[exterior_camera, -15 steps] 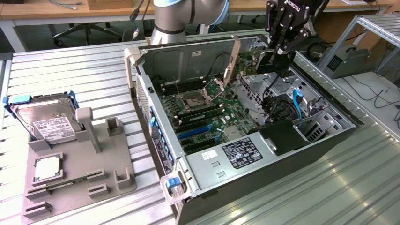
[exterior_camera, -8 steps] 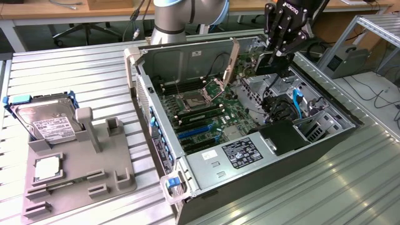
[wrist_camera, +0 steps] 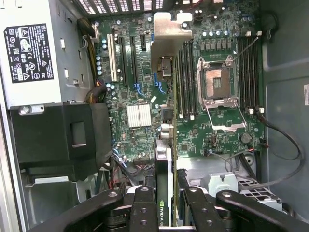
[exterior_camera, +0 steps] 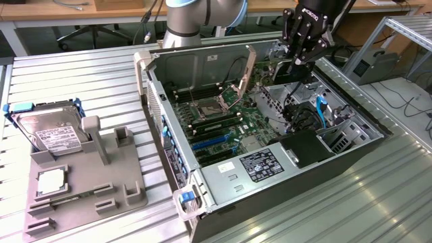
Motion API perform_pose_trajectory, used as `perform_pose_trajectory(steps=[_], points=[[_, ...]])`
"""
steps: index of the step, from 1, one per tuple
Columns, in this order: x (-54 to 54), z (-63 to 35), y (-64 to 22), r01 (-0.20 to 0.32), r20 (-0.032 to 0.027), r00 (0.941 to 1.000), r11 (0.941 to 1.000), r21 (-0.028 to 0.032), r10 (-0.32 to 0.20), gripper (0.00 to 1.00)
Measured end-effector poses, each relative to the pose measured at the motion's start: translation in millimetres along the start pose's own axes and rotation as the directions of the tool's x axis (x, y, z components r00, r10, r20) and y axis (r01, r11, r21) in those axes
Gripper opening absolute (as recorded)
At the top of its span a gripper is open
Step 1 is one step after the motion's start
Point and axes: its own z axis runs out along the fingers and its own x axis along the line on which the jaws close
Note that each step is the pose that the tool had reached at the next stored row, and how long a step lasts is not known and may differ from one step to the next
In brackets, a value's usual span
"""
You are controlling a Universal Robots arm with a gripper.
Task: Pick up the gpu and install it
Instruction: 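Insert the gpu into the slot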
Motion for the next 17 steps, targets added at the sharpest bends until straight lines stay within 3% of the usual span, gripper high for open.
perform_pose_trajectory(steps=[12, 17], points=[[0.7, 4.7, 14.2, 0.000, -0.0001, 1.0000, 1.0000, 0.0000, 0.000, 0.27], [1.1, 11.4, 19.0, 0.000, -0.0002, 1.0000, 1.0000, -0.0002, 0.000, 0.27]])
